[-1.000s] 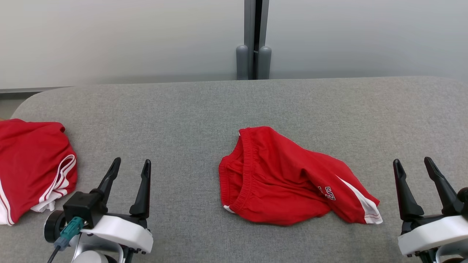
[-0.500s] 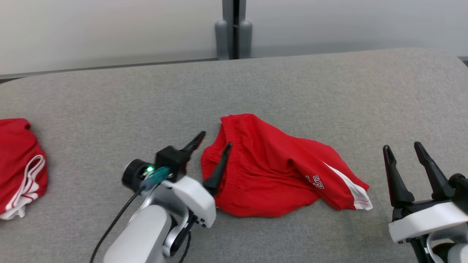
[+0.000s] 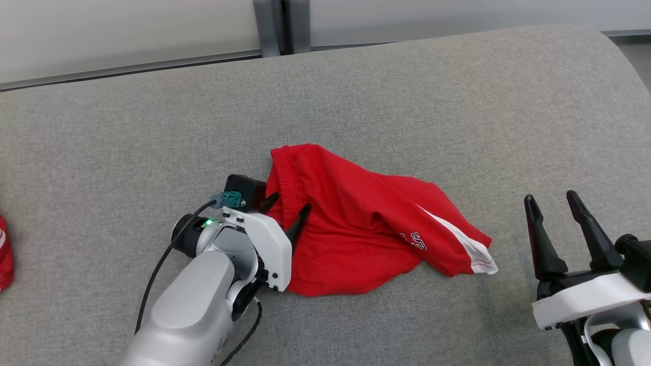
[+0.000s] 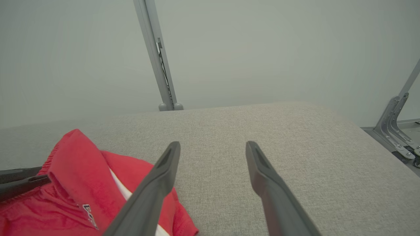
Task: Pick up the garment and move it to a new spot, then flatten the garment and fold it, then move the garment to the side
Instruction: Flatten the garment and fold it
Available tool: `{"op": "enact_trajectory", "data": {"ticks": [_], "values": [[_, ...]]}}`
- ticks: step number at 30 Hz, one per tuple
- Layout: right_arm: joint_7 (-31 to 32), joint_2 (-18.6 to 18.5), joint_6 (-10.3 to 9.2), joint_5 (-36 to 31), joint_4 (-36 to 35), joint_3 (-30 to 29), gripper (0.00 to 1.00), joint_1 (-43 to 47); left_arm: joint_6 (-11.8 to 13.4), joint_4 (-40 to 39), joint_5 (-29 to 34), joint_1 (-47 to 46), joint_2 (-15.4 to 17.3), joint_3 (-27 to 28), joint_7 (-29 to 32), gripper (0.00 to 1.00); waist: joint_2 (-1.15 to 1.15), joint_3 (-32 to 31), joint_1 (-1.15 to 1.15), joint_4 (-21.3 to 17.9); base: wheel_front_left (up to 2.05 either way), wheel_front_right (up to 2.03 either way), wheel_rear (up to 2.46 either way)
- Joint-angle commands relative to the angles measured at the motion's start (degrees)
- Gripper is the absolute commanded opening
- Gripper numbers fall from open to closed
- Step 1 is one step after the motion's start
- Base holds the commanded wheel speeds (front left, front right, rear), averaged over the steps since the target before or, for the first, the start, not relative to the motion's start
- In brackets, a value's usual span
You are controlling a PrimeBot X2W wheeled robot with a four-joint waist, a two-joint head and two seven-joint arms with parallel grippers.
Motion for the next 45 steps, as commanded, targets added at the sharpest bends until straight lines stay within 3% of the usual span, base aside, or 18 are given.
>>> {"op": "enact_trajectory", "data": {"ticks": [1, 2, 3, 10, 17, 21, 27, 30, 35, 36, 37, 38, 45], "values": [[-0.5, 0.0, -0.02, 0.1, 0.3, 0.1, 1.00, -0.7, -0.3, 1.2, -0.4, -1.4, 0.1, -0.1, 0.0, 0.60, 0.00, 0.1, 0.00, 0.0, 0.00, 0.00, 0.00], [-0.7, 0.1, -0.02, 0.1, 0.4, 0.1, 1.00, -0.8, -0.4, 1.7, -0.5, -2.0, 0.1, -0.4, -0.3, 0.19, 0.00, 0.2, 0.00, 0.0, 0.00, 0.00, 0.00], [-0.8, 0.1, -0.02, 0.2, 0.6, 0.2, 1.00, -0.9, -0.6, 2.1, -0.6, -2.6, 0.0, -0.6, -0.9, 0.00, 0.00, 0.2, 0.00, 0.0, 0.00, 0.00, 0.00], [-1.2, 0.3, -0.02, 0.4, 1.1, -0.7, 1.00, -0.8, -1.0, 0.7, 0.1, -4.7, -0.1, -3.1, -6.1, 0.00, 0.00, 0.0, 0.00, 1.4, 0.00, 0.00, 0.00], [-0.7, 0.7, -0.02, -0.1, 1.3, -2.0, 1.00, 0.8, -0.6, -6.5, 0.6, 1.0, 3.0, -4.5, -9.5, 0.00, 0.00, -2.1, 0.00, 3.7, 0.00, 0.00, 0.00], [0.1, 1.1, -0.02, -0.7, 0.7, -2.8, 1.00, 2.2, 2.2, -15.1, -0.1, 8.5, 7.1, -3.9, -8.7, 0.00, 0.00, -3.4, 0.00, 5.6, 0.00, 0.00, 0.00], [1.0, 1.1, -0.02, -0.7, 0.0, -3.6, 1.00, 3.7, 7.2, -29.2, -2.6, 21.3, 13.1, -3.5, -2.9, 0.00, 0.00, -4.1, 0.00, 8.1, 0.00, 0.00, 0.00], [1.5, 1.2, -0.02, -1.0, -0.4, -3.6, 1.00, 4.0, 9.6, -33.4, -4.4, 26.8, 15.1, -3.1, -0.3, 0.00, 0.00, -4.3, 0.00, 8.6, 0.00, 0.00, 0.00], [2.1, 1.0, -0.02, -1.1, -1.0, -3.9, 1.00, 4.1, 11.6, -36.1, -7.0, 32.8, 15.4, -2.7, 0.5, 0.00, 0.00, -4.4, 0.00, 8.9, 0.00, 0.00, 0.00], [2.2, 1.0, -0.02, -1.1, -1.2, -3.9, 1.00, 4.1, 12.1, -36.1, -7.3, 33.3, 15.2, -2.6, 0.2, 0.14, 0.00, -4.4, 0.00, 9.0, 0.00, 0.00, 0.00], [2.3, 1.0, -0.02, -1.1, -1.2, -4.1, 1.00, 4.2, 12.1, -36.3, -7.3, 33.5, 14.9, -2.5, -0.4, 0.83, 0.00, -4.4, 0.00, 9.1, 0.00, 0.00, 0.00], [2.4, 0.8, -0.02, -1.3, -1.3, -4.3, 1.00, 4.3, 12.3, -36.4, -7.3, 33.6, 14.5, -2.4, -1.1, 1.00, 0.00, -4.4, 0.00, 9.2, 0.00, 0.00, 0.00], [3.1, 0.4, -0.02, -1.7, -2.5, -5.3, 1.00, 4.4, 15.0, -38.4, -5.8, 32.3, 13.3, 1.3, -9.1, 1.00, 0.00, -5.2, 0.00, 9.4, 0.00, 0.00, 0.00]]}}
